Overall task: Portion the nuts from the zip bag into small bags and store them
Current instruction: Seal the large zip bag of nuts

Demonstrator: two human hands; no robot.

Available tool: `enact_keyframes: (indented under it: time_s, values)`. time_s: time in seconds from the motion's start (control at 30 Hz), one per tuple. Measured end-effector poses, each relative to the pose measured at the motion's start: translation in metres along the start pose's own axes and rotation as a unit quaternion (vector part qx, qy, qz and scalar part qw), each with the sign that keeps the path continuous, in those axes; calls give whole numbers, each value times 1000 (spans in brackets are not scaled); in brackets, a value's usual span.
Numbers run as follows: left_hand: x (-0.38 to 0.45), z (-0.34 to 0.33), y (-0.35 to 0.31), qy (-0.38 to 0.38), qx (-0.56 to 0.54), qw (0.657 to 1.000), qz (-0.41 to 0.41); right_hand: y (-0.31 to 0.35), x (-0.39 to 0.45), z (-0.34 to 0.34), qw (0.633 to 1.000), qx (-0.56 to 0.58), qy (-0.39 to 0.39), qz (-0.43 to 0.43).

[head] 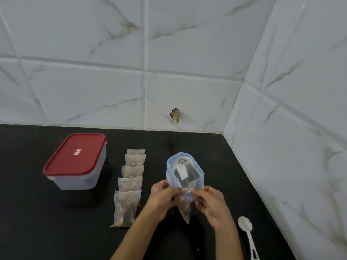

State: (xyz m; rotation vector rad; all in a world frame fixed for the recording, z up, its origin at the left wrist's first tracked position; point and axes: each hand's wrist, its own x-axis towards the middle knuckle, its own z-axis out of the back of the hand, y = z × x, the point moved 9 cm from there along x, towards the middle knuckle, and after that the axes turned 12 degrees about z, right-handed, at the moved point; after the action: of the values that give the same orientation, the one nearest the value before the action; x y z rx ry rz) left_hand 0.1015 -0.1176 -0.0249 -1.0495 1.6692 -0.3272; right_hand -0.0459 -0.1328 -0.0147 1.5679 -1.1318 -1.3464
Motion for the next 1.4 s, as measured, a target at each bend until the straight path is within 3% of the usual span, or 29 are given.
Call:
enact_keyframes:
  time_s: [0.13, 0.23, 0.43, 0.5, 0.57, 0.63, 0.7, 0.77, 0.87, 0.93, 1.03, 1.07, 1.13, 1.23, 1.33, 1.4]
  values:
    - [-10, 6, -4, -151, 162, 971, -90, 15, -10, 10, 963, -239, -112, 59]
    - [-21, 1, -5, -179, 220, 948, -145, 26, -22, -7, 926, -334, -117, 130]
    - [-24, 4, 6, -55, 85, 992, -76, 7, -24, -3, 995, -79, -17, 51]
    - [-26, 7, 11, -51, 67, 994, -69, 2, -27, -2, 998, -43, -14, 45]
    - [-32, 13, 13, -96, 99, 986, -90, 6, -30, 4, 992, -84, -39, 90]
    - [-43, 21, 5, -177, 174, 958, -142, 20, -37, 11, 966, -171, -92, 169]
    - [-58, 21, -6, -247, 257, 912, -204, 38, -48, 13, 914, -280, -152, 251]
    - [-64, 19, -10, -266, 295, 887, -234, 45, -55, 8, 880, -332, -170, 295]
    - [-57, 19, -5, -224, 272, 907, -232, 34, -51, 8, 930, -249, -127, 240]
    - [-51, 20, 1, -160, 187, 948, -201, 19, -42, 6, 976, -136, -78, 151]
    - [-50, 18, 11, -87, 49, 987, -128, 0, -36, 0, 997, -60, -45, 14]
    - [-48, 19, 12, -82, 32, 990, -113, 1, -36, -1, 997, -67, -42, 8]
    - [-48, 20, 9, -86, 27, 989, -114, 13, -36, -2, 992, -81, -41, 83]
    - [-52, 25, -4, -134, 114, 970, -171, 39, -47, -3, 962, -156, -64, 215]
    - [-65, 28, -21, -219, 256, 911, -236, 59, -57, -4, 886, -324, -147, 298]
    - [-71, 28, -30, -252, 318, 875, -265, 67, -64, -10, 849, -370, -180, 332]
